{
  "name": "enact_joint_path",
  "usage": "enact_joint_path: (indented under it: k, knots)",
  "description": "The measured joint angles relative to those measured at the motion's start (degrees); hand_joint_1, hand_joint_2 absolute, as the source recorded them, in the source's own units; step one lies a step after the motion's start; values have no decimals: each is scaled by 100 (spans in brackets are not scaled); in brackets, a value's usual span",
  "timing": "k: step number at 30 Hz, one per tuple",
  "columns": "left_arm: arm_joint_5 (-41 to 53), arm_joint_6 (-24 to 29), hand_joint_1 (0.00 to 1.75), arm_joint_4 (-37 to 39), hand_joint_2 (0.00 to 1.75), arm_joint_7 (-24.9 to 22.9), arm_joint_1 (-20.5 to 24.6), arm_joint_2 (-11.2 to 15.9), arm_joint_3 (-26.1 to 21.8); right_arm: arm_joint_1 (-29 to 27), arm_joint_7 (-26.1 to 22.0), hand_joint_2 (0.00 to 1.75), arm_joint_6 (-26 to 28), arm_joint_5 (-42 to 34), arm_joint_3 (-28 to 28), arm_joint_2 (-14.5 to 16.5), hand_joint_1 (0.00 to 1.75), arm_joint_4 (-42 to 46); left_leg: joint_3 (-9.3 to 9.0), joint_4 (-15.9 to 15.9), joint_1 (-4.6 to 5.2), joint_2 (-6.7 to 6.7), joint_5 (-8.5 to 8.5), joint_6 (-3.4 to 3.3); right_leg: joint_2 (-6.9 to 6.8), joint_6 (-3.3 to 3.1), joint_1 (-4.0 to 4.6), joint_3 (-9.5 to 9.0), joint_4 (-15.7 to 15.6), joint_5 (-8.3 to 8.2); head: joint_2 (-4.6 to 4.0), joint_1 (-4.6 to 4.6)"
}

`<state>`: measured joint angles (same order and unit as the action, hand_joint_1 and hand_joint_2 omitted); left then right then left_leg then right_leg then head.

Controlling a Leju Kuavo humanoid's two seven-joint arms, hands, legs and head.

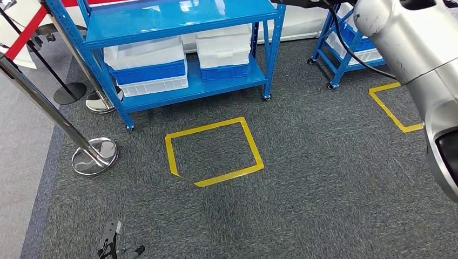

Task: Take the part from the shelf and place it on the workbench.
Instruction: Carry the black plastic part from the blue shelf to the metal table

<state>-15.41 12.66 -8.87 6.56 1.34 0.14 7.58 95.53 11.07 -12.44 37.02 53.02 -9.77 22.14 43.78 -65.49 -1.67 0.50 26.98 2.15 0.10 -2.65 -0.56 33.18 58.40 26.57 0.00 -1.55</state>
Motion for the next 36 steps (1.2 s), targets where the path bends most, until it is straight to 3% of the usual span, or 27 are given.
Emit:
enact_joint_path:
  k: [1, 2, 4, 5, 6, 8, 9, 10, 12, 13, 14, 16, 18, 19, 21, 22, 24, 26, 27, 29, 30, 32, 33, 34, 36]
  knots:
    - [-8, 5, 0, 0, 175, -8, 1, -1, 0, 9, 1, 175, 0, 40, 0, 3, 175, 4, 79, -407, 1, -1, 227, 11, 1, -21, 18, 92, 0, -66, 0, -2]
    - [-16, 14, 0, 0, 175, -26, 2, 0, 0, 12, 1, 175, 0, 76, 0, 6, 175, 8, 124, -774, 2, -1, 291, 16, 5, -32, 38, 179, 5, -137, 0, -3]
    - [-24, 42, 0, 0, 175, -59, 6, 1, 0, 13, -4, 175, -3, 132, 0, 8, 175, 9, 35, -1128, 11, -16, 28, -15, 76, -27, 83, 351, 18, -274, 0, -4]
    - [-27, 59, 0, 0, 175, -63, 6, 1, 0, 15, -1, 175, -5, 158, 0, 7, 175, 9, -150, -1014, 19, -54, -135, -56, 122, -19, 105, 427, 23, -338, 0, -3]
    - [-31, 80, 0, 0, 175, -58, 6, 10, 0, 21, 6, 175, -12, 186, 0, 7, 175, 10, -460, -689, 34, -162, -181, -120, 168, -7, 115, 494, 30, -397, 0, -3]
    - [-38, 111, 0, 1, 175, -42, 2, 23, 0, 58, 24, 175, -48, 250, 0, 5, 175, 11, -1151, 238, 77, -372, 43, -230, 222, 21, 130, 593, 48, -499, 0, -1]
    - [-40, 120, 0, 1, 175, -29, 3, 30, 0, 86, 25, 175, -77, 279, 0, 3, 175, 13, -1375, 580, 103, -429, 173, -260, 253, 45, 121, 634, 44, -558, 0, -2]
    - [-40, 121, 0, 2, 175, -21, 3, 27, 0, 111, 22, 175, -106, 303, 0, -5, 175, 13, -1467, 777, 125, -404, 229, -271, 295, 75, 114, 668, 29, -621, 0, -2]
    - [-44, 121, 0, 2, 175, -11, -3, 14, 0, 138, 11, 175, -150, 331, 0, -41, 175, 11, -1453, 896, 105, -277, 150, -314, 348, 134, 96, 749, 23, -670, 0, 2]
    - [-46, 120, 0, 2, 175, -11, -10, 10, 0, 145, 5, 175, -167, 339, 0, -66, 175, 9, -1436, 941, 90, -205, 92, -356, 316, 162, 94, 818, 133, -577, 0, 9]
    - [-50, 120, 0, 2, 175, -11, -16, 5, 0, 153, -2, 175, -182, 345, 0, -88, 175, 8, -1416, 975, 73, -128, 43, -391, 257, 189, 90, 925, 364, -408, 0, 16]
    - [-56, 120, 0, 2, 175, -11, -25, 9, 0, 165, -22, 175, -203, 362, 0, -116, 175, 7, -1362, 972, 81, 13, -5, -430, 118, 257, 58, 1214, 1118, 14, 0, 25]
    - [-57, 121, 0, 2, 175, -11, -30, 9, 0, 164, -45, 175, -215, 382, 0, -132, 175, 8, -1328, 941, 74, 159, -15, -422, 51, 328, 2, 1344, 1608, 171, 0, 25]
    - [-57, 121, 0, 2, 175, -11, -28, 7, 0, 167, -55, 175, -221, 392, 0, -137, 175, 9, -1319, 918, 64, 231, -9, -410, 16, 360, -29, 1253, 1540, 101, 0, 26]
    - [-57, 122, 0, 2, 175, -12, -21, -3, 0, 191, -62, 175, -229, 407, 0, -144, 175, 14, -1310, 856, 46, 359, 29, -355, -163, 403, -68, 822, 871, -172, 0, 27]
    - [-57, 125, 0, 2, 175, -13, -19, -6, 0, 215, -67, 175, -233, 412, 0, -144, 175, 21, -1300, 814, 56, 414, 58, -312, -294, 403, -44, 620, 516, -259, 0, 28]
    - [-58, 129, 0, 2, 175, -13, -15, -6, 0, 260, -74, 175, -244, 420, 0, -147, 175, 47, -1286, 759, 91, 526, 105, -235, -440, 338, 12, 450, 167, -287, 0, 21]
    - [-58, 131, 0, 2, 175, -14, -6, -8, 0, 280, -72, 175, -264, 427, 0, -162, 175, 68, -1295, 748, 106, 643, 134, -177, -332, 236, 32, 474, 158, -285, 0, 14]
    - [-58, 132, 0, 2, 175, -14, 2, -11, 0, 289, -69, 175, -274, 431, 0, -169, 175, 79, -1289, 718, 94, 611, 175, -147, -265, 196, 22, 481, 144, -299, 0, 14]
    - [-59, 131, 0, 2, 175, -13, 8, -16, 0, 313, -66, 175, -288, 441, 0, -176, 175, 98, -1152, 405, 57, 344, 411, -107, -141, 109, -4, 490, 113, -336, 0, 15]
    - [-59, 132, 0, 2, 175, -13, 4, -16, 0, 321, -64, 175, -291, 444, 0, -170, 175, 105, -1003, 84, 46, 173, 596, -100, -74, 81, -5, 499, 107, -349, 0, 14]
    - [-59, 132, 0, 2, 175, -13, -12, -15, 0, 324, -66, 175, -302, 446, 0, -162, 175, 105, -638, -668, 47, 19, 904, -99, 84, 49, 5, 519, 109, -364, 0, 14]
    - [-59, 132, 0, 2, 175, -13, -15, -14, 0, 324, -68, 175, -311, 449, 0, -160, 175, 105, -523, -871, 50, 1, 917, -106, 170, 44, 13, 523, 112, -368, 0, 14]
    - [-59, 131, 0, 2, 175, -11, -15, -14, 0, 325, -72, 175, -322, 451, 0, -160, 175, 105, -493, -880, 51, -11, 823, -122, 255, 44, 20, 524, 117, -372, 0, 14]
    - [-58, 123, 0, 2, 175, -2, -12, -13, 0, 331, -78, 175, -346, 459, 0, -160, 175, 107, -715, -297, 52, -108, 391, -178, 417, 53, 26, 525, 130, -379, 0, 15]
